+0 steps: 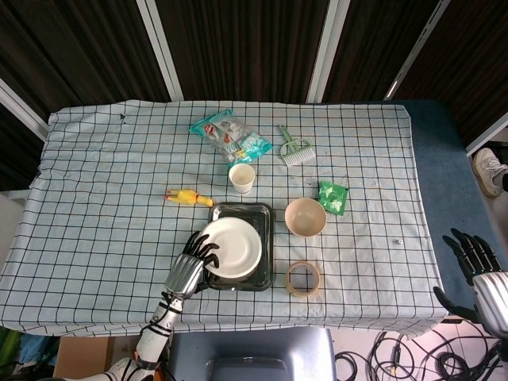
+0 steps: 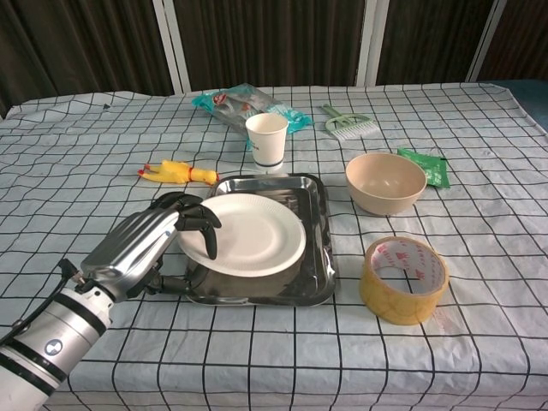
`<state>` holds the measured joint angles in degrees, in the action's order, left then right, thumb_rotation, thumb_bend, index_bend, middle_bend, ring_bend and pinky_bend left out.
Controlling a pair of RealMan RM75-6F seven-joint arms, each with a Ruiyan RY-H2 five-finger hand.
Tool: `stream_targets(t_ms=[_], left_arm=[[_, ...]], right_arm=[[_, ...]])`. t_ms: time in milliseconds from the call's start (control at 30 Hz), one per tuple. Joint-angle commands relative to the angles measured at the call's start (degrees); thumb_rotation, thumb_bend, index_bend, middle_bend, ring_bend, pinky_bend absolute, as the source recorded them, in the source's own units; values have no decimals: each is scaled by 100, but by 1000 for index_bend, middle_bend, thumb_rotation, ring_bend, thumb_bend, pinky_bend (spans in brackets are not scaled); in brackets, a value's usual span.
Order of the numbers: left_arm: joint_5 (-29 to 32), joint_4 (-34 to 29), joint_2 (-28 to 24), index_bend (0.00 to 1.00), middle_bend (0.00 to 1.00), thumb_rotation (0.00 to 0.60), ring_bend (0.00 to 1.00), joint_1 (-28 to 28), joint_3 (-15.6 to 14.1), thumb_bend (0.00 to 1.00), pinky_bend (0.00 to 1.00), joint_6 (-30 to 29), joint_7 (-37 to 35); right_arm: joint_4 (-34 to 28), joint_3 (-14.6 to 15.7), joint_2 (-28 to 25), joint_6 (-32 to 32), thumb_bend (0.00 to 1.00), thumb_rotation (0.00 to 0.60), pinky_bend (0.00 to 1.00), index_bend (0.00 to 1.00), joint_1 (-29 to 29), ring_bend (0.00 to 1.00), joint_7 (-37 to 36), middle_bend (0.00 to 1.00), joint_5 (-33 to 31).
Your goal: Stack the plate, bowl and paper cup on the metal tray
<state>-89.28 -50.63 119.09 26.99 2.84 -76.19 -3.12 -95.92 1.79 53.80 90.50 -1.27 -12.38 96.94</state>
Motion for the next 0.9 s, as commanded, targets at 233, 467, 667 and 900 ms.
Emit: stream_targets(t_ms=[233,467,667,900], left_arm=[[6,-121,-77,493,270,600,100,-27,-14,452,42,4,13],[-4,-353,-217,245,255,600,95,-70,-96,448,42,59,103],[204,-930,-504,41,183,600,43,-113,-149,405,39,428,760],[659,-1909,-954,0,138,600,23,-95,-60,386,37,989,1249]], right_arm=[[-10,10,17,-47,236,600,0,0,-10,0,55,0,2],[-22,5,25,-49,236,600,0,0,-5,0,83,0,-12],[-23,6,30,-51,236,600,0,0,-3,0,99,0,-9],[-25,13,25,-32,237,600,0,0,7,0,93,0,13]])
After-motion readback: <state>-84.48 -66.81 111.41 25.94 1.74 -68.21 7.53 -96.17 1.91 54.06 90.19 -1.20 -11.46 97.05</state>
